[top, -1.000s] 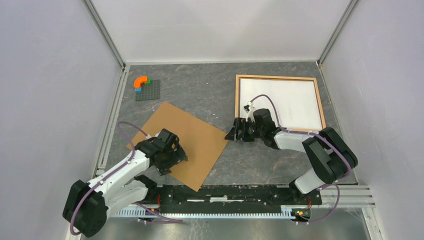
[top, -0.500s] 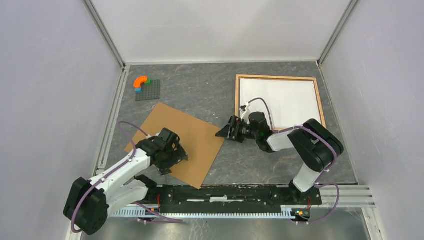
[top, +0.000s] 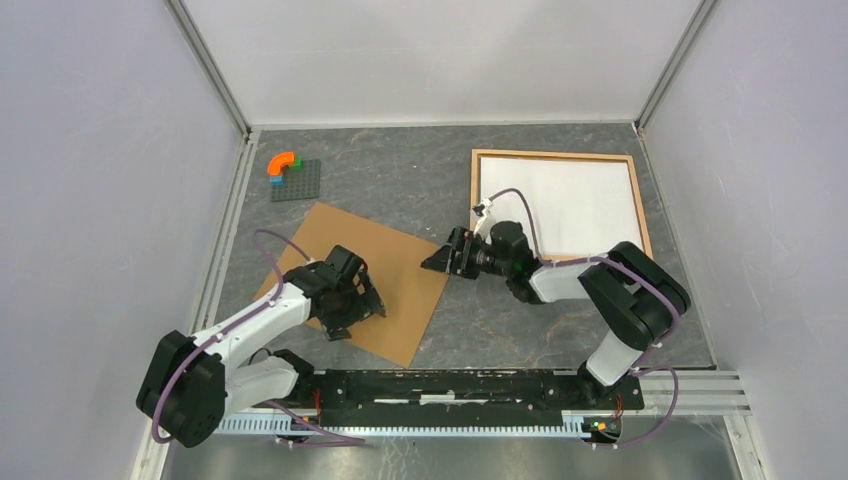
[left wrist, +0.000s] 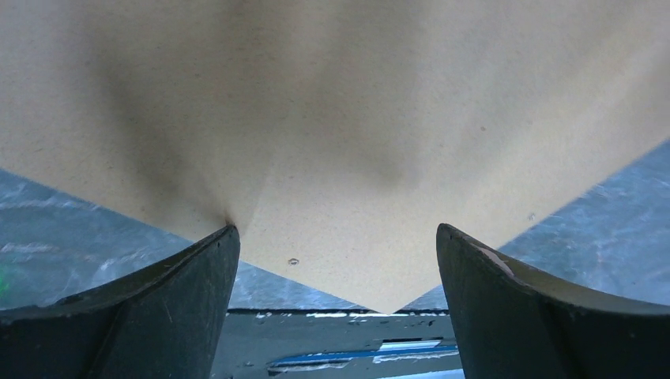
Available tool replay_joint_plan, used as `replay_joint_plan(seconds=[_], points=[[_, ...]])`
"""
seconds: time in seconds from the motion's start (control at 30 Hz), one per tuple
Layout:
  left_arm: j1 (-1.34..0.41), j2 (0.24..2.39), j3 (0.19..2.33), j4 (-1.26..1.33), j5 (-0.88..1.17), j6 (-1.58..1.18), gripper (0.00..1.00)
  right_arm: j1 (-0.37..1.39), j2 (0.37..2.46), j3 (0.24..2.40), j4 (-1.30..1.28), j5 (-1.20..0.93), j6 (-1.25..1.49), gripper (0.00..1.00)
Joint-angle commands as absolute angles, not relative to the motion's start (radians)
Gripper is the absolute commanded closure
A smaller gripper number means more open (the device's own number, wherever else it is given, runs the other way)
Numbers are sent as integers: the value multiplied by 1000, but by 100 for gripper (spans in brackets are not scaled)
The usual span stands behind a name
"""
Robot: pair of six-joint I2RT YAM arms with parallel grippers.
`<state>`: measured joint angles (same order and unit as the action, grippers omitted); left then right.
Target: Put the photo into the frame
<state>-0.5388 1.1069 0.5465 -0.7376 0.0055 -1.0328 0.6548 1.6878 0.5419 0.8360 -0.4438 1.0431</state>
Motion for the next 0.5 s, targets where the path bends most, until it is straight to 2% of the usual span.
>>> replay_joint_plan(seconds=[0.0,0.07,0.17,0.37,0.47], points=[[-543,1097,604,-596,32,-927,0,644,1624,757,308,-358,544,9],[-543,1068,602,-631,4,-976,0,641,1662,899,78,-315,316,6],[-545,1036,598,-760,-93,-1096,0,640,1736,1076,-141,-247,148,6],[-543,1056,621,-1000,-117,-1243,0,641,1866,1222,-173,-360,120,6],[-544,1055,600,-992,-93,-1258,0,641,1931,1282,-184,-366,119,6]])
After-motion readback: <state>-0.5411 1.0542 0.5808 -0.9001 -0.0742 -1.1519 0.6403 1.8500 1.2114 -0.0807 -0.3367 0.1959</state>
